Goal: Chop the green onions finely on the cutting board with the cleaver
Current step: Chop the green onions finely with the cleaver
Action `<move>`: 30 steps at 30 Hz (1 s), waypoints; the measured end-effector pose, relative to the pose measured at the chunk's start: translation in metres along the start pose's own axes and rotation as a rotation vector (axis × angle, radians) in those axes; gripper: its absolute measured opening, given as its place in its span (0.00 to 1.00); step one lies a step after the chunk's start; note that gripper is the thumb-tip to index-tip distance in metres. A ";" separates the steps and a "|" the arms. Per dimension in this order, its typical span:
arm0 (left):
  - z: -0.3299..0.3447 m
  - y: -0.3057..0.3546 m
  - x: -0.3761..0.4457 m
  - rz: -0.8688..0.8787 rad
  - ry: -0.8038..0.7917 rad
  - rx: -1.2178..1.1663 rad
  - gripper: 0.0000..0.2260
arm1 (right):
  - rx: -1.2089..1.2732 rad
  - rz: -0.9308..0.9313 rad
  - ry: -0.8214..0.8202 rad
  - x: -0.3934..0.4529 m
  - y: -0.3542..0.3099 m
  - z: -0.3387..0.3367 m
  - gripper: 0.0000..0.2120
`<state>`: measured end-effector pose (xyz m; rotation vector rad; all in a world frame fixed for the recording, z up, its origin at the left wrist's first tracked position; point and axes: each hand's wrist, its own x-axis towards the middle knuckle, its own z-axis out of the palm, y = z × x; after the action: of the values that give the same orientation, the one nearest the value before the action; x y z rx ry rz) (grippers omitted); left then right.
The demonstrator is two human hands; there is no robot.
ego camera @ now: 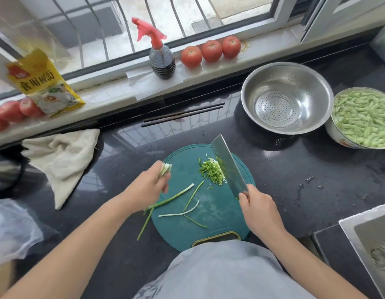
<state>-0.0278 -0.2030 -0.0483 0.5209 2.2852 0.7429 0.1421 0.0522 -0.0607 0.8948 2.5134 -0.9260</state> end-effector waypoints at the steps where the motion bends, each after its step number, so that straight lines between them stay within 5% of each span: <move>1: -0.002 0.000 -0.011 -0.029 0.014 -0.141 0.09 | -0.003 -0.007 -0.002 -0.001 0.000 0.001 0.11; 4: 0.007 -0.003 -0.028 -0.169 0.040 -0.377 0.11 | -0.018 -0.029 -0.006 -0.006 -0.001 0.002 0.10; 10: 0.074 0.027 0.015 -0.242 0.119 0.255 0.10 | -0.029 -0.037 -0.002 -0.018 0.000 0.007 0.13; 15: 0.113 0.034 0.037 -0.204 0.111 0.438 0.09 | -0.010 -0.030 0.031 -0.028 0.007 0.006 0.09; 25: 0.081 0.041 0.017 -0.010 0.062 0.283 0.10 | 0.008 -0.008 0.058 -0.032 0.020 0.006 0.08; 30: 0.058 0.008 -0.012 -0.156 0.000 0.095 0.05 | 0.006 0.002 0.027 -0.034 0.022 0.010 0.09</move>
<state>0.0221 -0.1820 -0.0729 0.3804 2.3387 0.5605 0.1828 0.0430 -0.0621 0.9171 2.5340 -0.9269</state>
